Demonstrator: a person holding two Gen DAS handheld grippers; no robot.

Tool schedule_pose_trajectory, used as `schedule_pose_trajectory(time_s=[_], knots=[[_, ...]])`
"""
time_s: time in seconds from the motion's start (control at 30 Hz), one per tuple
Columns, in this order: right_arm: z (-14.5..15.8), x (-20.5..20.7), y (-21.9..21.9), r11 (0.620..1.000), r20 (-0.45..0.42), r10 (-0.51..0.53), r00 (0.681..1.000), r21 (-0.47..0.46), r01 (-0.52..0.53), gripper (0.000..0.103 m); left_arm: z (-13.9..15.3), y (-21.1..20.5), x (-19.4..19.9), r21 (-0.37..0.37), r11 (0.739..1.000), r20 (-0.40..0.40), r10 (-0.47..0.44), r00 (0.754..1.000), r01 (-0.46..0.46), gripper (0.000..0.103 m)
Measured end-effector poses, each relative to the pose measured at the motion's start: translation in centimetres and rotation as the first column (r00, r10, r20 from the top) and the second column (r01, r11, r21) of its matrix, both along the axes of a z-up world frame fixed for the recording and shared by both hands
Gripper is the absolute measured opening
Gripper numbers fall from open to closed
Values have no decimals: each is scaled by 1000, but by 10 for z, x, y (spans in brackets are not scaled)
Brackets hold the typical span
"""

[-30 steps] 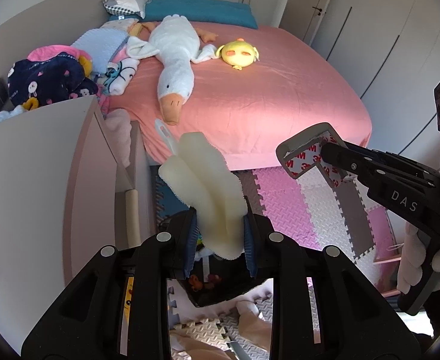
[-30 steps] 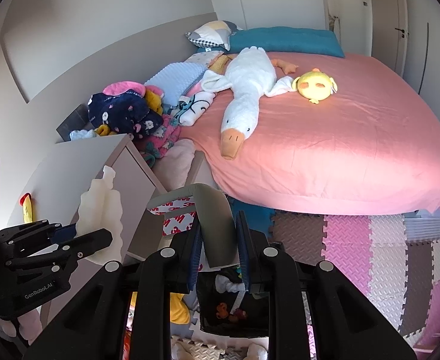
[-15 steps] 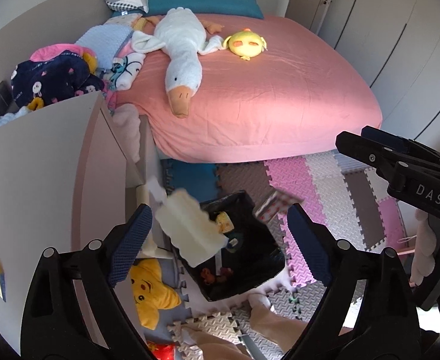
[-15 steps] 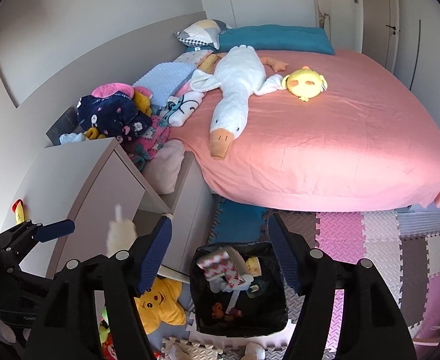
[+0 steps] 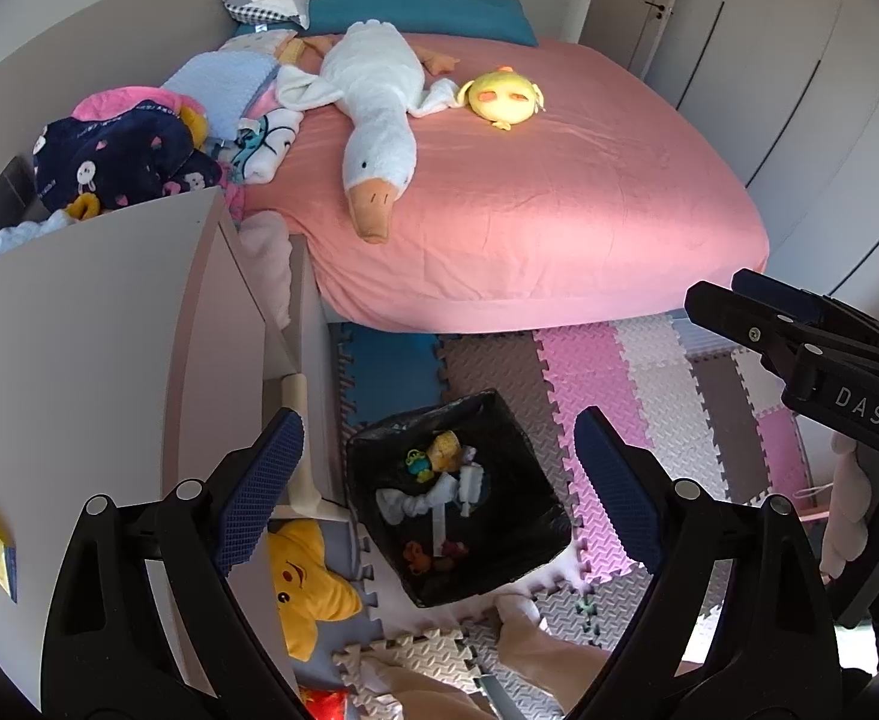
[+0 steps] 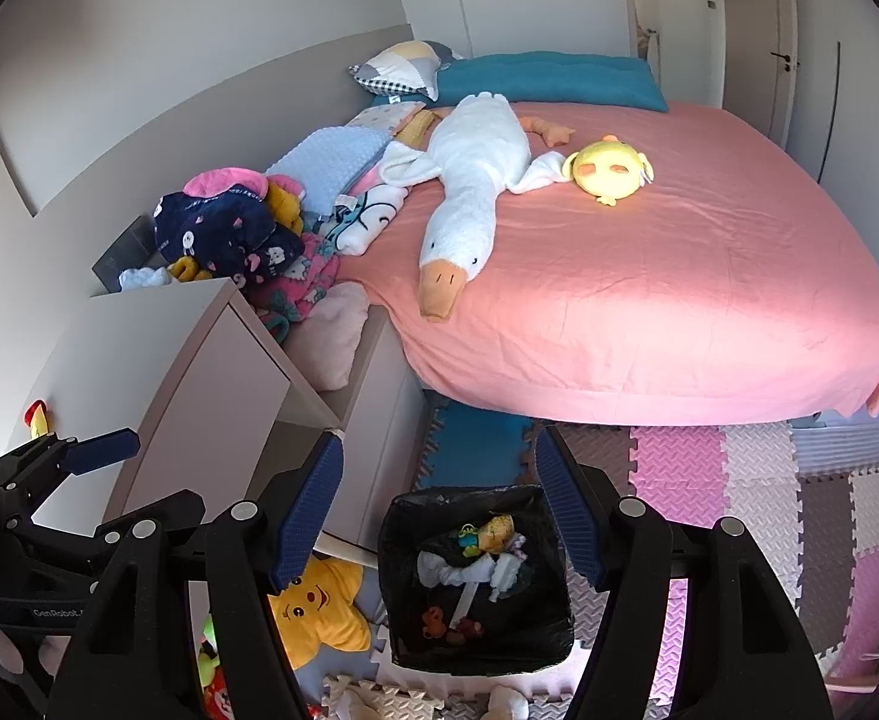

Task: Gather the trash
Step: 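Move both open tools over the yellow tube and red heart on the desk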

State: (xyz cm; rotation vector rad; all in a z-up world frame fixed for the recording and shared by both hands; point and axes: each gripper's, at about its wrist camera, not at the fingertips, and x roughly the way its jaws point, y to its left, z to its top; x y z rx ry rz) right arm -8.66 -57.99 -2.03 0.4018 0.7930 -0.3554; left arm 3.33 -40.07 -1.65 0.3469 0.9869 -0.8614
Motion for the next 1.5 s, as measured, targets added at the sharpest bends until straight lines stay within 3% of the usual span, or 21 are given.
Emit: schedule_pose_trajectory(time_s=[0.43,0.83,1.13,1.5], knots=[[0,18,24,998,-3,56,998,4,-56,67,-2,31,6,-1,998,-3,57,998,-57,89],[1,47,70,986,2,164,986,3,-164,67,-5,86,18,-15,986,-9,168,986,-168,89],[2,73,113,966,-2,260,966,-1,-260,67,-5,133,31,-16,963,-7,270,963,-270,89],[6,104,169,919,-1,393,920,-13,-393,67,-4,190,43,-19,915,2,402,916,-402,89]])
